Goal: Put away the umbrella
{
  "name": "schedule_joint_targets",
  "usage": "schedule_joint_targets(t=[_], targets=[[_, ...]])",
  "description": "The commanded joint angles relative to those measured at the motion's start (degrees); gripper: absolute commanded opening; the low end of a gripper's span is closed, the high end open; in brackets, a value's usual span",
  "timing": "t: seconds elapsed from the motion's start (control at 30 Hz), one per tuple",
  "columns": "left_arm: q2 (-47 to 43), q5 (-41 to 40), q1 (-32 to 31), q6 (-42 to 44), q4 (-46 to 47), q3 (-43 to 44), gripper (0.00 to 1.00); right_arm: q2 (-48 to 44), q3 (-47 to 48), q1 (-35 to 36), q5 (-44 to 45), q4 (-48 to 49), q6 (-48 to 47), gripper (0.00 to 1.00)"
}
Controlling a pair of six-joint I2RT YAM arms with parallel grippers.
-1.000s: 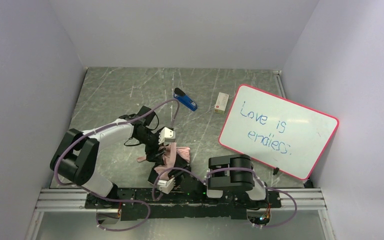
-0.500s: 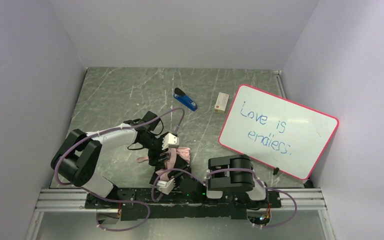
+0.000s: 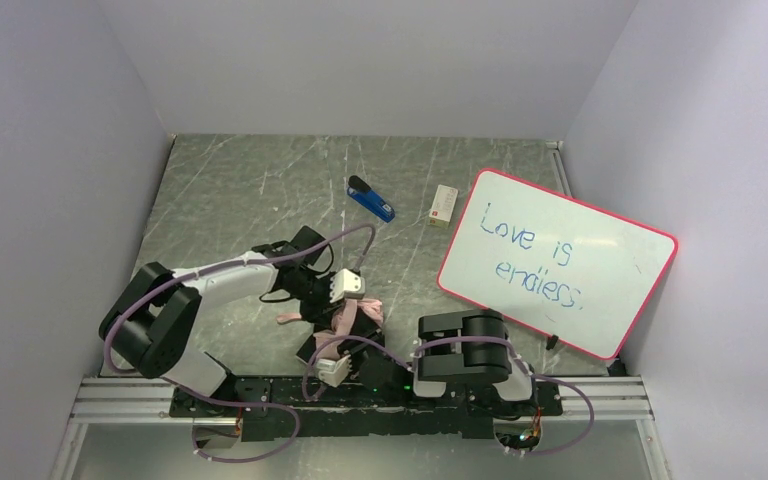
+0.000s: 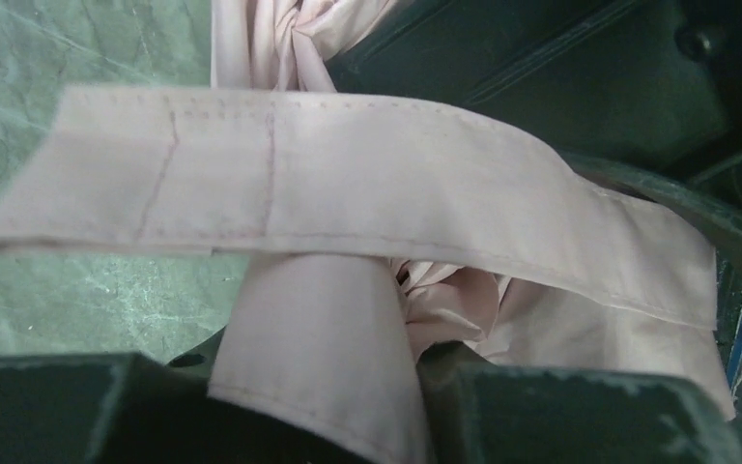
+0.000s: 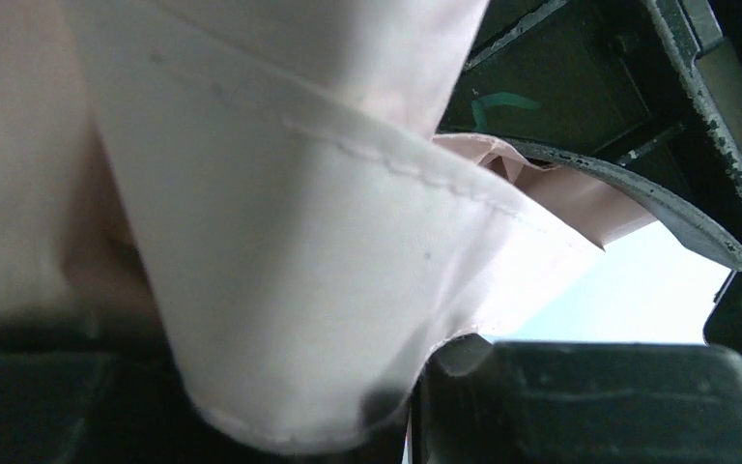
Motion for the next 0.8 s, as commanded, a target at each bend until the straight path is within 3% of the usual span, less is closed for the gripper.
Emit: schedule_joint_targets(t=[0.0,0.1,0.2,0.47,0.77], targets=[[3.20,-10.18,-2.53,0.80,7.64,-4.60,0.08,-2.18,-0.97,0.48,-3.36,-5.88,4.77,0.33],[2.11,-12.42,-2.51,1.23,8.36,-5.85,0.05,-5.87,-1.28,1.27,-2.90,-9.26,8.32,0.48],[0.88,-14.11,-2.52,1.48,9.34,-6.73,0.05,-11.15,-1.67,2.68,-1.72,-13.44,13.12,0.53],[-0.48,-18.77,-2.31,1.34,12.63,-7.97,0.05,-24.10,-0.71,8.57,1.72,-34.43,34.43,0.57],[-0.29,-20.86,0.19,0.99,14.56,-7.67,0.05,-40.84,-3.37,11.32,2.88,-39.79,68.07,0.58]])
